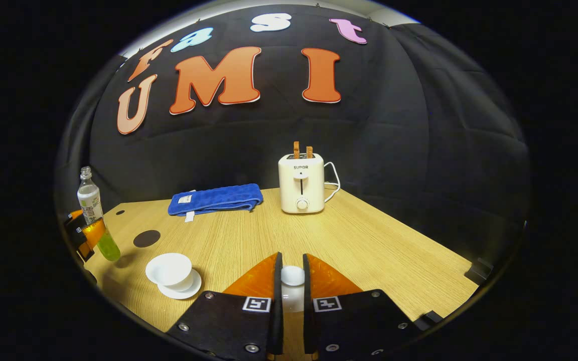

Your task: Open the teacup lid with one hand, grasp the water bottle and pour water into the teacup with the other hand; after pouring, place the water bottle on the coaster and then close the teacup lid.

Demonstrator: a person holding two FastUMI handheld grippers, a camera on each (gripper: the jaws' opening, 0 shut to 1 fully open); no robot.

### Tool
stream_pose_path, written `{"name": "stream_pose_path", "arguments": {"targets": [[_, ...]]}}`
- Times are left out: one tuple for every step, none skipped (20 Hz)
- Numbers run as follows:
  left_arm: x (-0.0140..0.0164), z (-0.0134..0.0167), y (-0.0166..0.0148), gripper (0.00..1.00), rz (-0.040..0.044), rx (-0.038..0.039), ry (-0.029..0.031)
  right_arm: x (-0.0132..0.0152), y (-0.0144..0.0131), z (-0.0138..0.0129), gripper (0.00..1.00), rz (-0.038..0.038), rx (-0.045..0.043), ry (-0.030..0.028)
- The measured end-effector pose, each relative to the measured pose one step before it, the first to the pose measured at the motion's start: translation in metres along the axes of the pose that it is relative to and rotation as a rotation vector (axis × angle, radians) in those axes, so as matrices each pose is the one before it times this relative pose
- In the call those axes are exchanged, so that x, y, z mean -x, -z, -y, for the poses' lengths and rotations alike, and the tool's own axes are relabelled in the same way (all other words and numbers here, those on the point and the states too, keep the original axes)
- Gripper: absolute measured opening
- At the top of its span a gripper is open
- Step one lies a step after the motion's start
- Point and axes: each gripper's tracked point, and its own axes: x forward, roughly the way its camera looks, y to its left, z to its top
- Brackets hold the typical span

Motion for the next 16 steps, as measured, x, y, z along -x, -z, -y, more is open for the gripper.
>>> {"name": "stream_pose_path", "arguments": {"targets": [[-0.0008, 0.00173, -0.00268, 0.63, 0.00027, -0.04315, 0.01255, 0.00091, 0.00003, -0.00018, 0.17, 0.00022, -0.00274, 0.00008], [-0.00105, 0.00173, -0.00059, 0.63, -0.00105, -0.04205, 0.01002, 0.0003, 0.00095, 0.00064, 0.16, -0.0003, -0.00157, -0.00086], [-0.00008, 0.00191, -0.00121, 0.63, -0.00159, -0.04904, 0.01013, 0.00112, -0.00016, 0.00057, 0.16, 0.00108, -0.00129, -0.00076], [-0.00221, 0.00156, -0.0009, 0.63, 0.00225, -0.05254, 0.00704, 0.00114, 0.00052, 0.00025, 0.16, 0.00037, -0.00093, -0.00048], [-0.0017, 0.00365, 0.00055, 0.63, 0.00196, -0.06174, 0.01269, 0.00074, -0.00029, 0.00083, 0.17, -0.00043, -0.00186, 0.00072], [-0.00268, 0.00108, -0.00093, 0.64, -0.00231, -0.05761, 0.00978, 0.00032, 0.00053, 0.001, 0.16, -0.00074, -0.00198, 0.00056], [0.00151, 0.00296, 0.00245, 0.64, -0.00425, -0.04687, 0.01488, 0.00066, -0.00017, 0.00042, 0.16, 0.00011, -0.00147, 0.00155], [0.00044, 0.00343, 0.00195, 0.63, -0.00474, -0.03571, 0.01905, 0.00025, 0.00034, 0.00174, 0.16, -0.00059, -0.00139, 0.00193], [-0.00076, 0.00451, 0.00154, 0.63, -0.00841, -0.02953, 0.0188, 0.00044, 0.00019, 0.00123, 0.16, -0.00145, -0.00266, 0.00161], [-0.00207, 0.00376, -0.00005, 0.64, -0.00331, -0.02961, 0.02155, 0.00021, 0.00063, 0.00057, 0.16, -0.00051, -0.00234, 0.00103], [-0.0047, 0.00646, -0.00142, 0.64, -0.00073, -0.03196, 0.01702, -0.00029, 0.00137, 0.00013, 0.16, -0.0025, -0.00129, 0.00146], [-0.00276, 0.00176, -0.00305, 0.64, 0.00534, -0.0324, 0.005, 0.00031, 0.00049, 0.00161, 0.16, -0.00238, -0.00117, 0.00098], [0.0038, 0.00118, -0.00407, 0.63, 0.00682, -0.03414, 0.0009, -0.00043, 0.00074, 0.00069, 0.16, -0.00228, -0.00154, 0.00092], [0.00242, 0.00252, -0.00167, 0.65, 0.00681, -0.04048, 0.00408, 0.00091, 0.00075, -0.00014, 0.16, -0.00251, -0.00114, 0.00035], [0.00234, 0.00336, -0.00238, 0.63, 0.00459, -0.03862, 0.00879, -0.00012, 0.00046, 0.00129, 0.16, -0.00064, -0.00235, 0.00073], [0.00083, 0.00406, -0.00278, 0.64, 0.00382, -0.03653, 0.01179, -0.00043, -0.00023, 0.0009, 0.16, -0.00063, -0.00209, 0.00069]]}}
